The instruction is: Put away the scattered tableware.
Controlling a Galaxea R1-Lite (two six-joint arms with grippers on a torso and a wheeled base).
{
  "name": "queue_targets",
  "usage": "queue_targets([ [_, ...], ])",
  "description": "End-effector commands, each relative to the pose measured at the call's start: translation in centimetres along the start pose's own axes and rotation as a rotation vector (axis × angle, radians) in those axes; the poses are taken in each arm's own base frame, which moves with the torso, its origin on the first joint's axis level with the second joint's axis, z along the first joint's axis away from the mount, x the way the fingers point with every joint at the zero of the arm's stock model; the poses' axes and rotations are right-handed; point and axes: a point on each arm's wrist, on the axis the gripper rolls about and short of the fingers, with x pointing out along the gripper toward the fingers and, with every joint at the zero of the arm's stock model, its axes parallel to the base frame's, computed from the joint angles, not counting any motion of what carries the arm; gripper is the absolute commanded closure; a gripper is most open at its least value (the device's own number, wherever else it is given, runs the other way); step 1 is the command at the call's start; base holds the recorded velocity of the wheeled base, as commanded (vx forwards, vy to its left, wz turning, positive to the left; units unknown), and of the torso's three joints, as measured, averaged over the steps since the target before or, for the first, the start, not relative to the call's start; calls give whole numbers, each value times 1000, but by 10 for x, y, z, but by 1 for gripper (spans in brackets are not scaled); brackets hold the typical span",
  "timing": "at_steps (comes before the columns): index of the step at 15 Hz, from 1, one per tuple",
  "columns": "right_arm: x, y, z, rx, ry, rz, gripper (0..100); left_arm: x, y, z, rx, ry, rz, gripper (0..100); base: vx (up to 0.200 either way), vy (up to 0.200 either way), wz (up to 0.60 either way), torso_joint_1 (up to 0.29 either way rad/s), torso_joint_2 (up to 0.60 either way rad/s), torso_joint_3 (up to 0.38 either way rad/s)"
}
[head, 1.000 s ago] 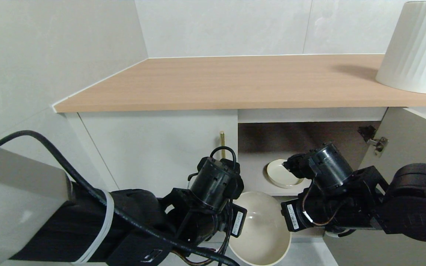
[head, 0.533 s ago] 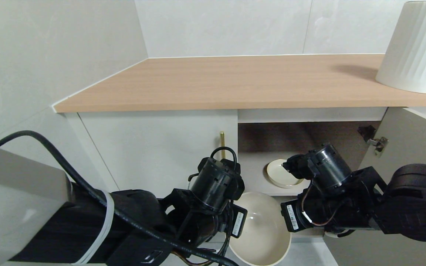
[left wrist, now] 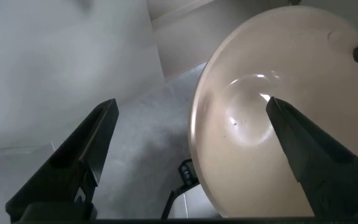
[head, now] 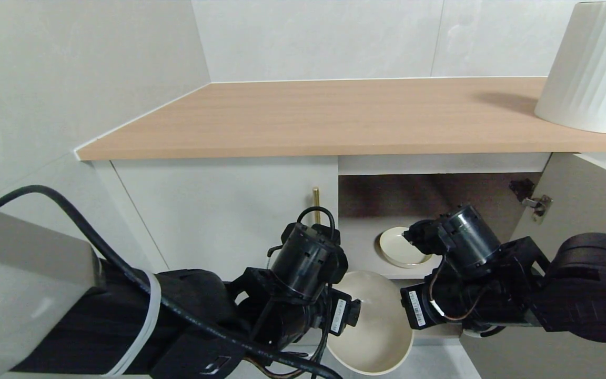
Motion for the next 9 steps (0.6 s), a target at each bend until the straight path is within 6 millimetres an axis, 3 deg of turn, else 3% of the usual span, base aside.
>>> queue_targets([
  [1,1,0,0,0,1,-1,100,-3,0,2,-3,-8,-1,0,0,0,0,0,0,0],
  [3,5,-15,6,67,-12,-32,100,-13,5,8,-19,-38,3,0,0,0,0,0,0,0],
  [6,41,-58,21,267,-74,-116,100,-11,6,7,-32,-31,9,0,0,0,0,0,0,0],
  [9,62,-96,32,366,-176,-172,100,-10,7,6,-33,-28,11,0,0,0,0,0,0,0],
])
